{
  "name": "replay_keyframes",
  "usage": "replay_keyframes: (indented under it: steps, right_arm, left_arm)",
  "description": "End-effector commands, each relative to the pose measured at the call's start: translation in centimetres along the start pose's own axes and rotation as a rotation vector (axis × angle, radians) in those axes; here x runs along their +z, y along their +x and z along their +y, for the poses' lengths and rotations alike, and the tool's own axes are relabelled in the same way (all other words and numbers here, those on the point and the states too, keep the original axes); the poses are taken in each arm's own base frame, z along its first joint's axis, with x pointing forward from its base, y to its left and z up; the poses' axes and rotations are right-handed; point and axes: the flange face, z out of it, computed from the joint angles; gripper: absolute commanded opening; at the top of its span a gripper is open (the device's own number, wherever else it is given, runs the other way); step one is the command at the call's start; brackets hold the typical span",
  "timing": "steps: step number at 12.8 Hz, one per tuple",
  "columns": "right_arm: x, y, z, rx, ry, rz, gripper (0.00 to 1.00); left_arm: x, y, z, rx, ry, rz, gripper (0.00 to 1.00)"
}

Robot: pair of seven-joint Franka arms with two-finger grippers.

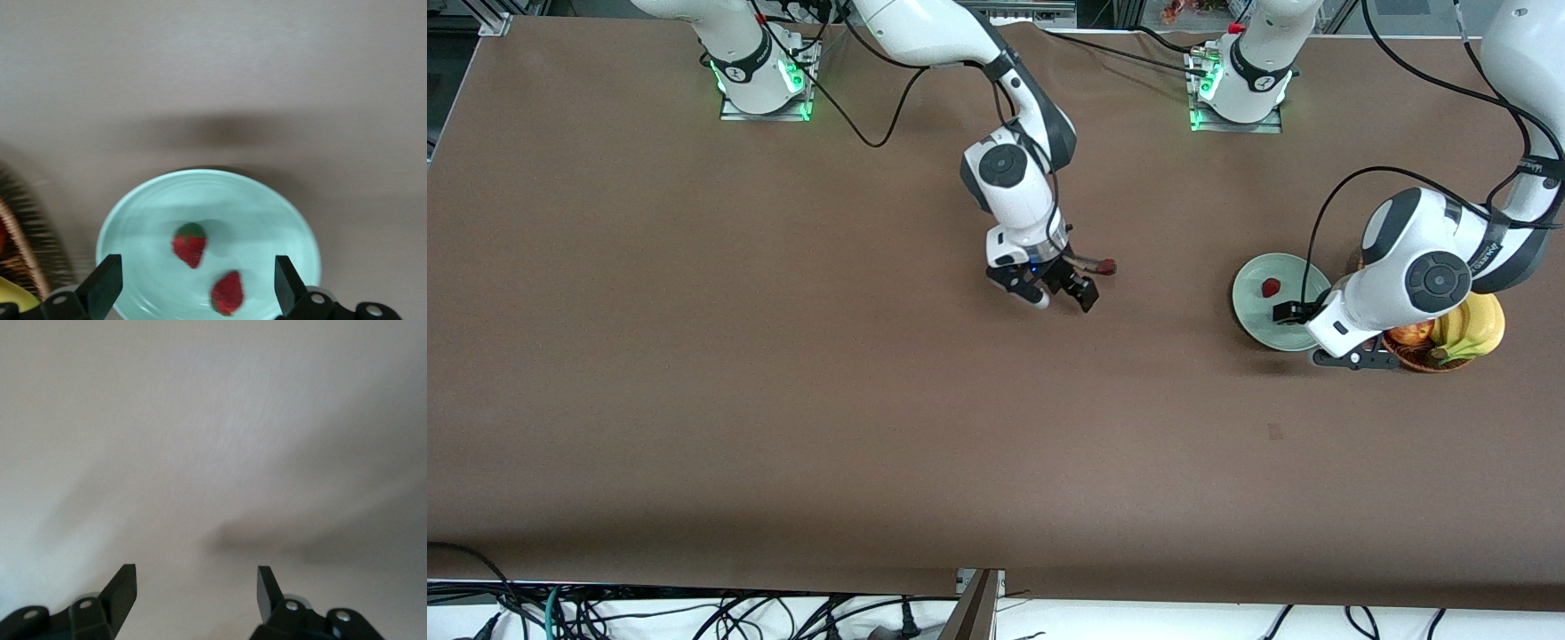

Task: Collect all strawberries into plate
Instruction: 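Set the third strawberry on the table with the right gripper and open it, then grasp the third strawberry with the left gripper while the right gripper retracts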

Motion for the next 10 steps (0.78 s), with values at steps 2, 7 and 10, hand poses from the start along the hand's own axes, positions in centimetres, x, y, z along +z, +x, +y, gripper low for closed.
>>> replay_keyframes:
  steps: [2, 7, 10]
  right_arm:
    - [-6.9, 4.8, -1.3, -0.136, -0.128, -0.063, 0.82]
    - [-17.9, 15.0, 1.4, -0.206, -0.317, -0.112, 1.0]
    - [-22.8, 18.8, 3.0, -0.253, -0.346, -0.134, 1.0]
  left_arm:
    - [-1.1, -1.2, 4.1, -0.065, -0.005, -0.006, 1.0]
    - [-0.7, -4.2, 16.4, -0.063, 0.014, -0.005, 1.0]
    - [0.5, -7.0, 24.7, -0.037, -0.003, 0.009, 1.0]
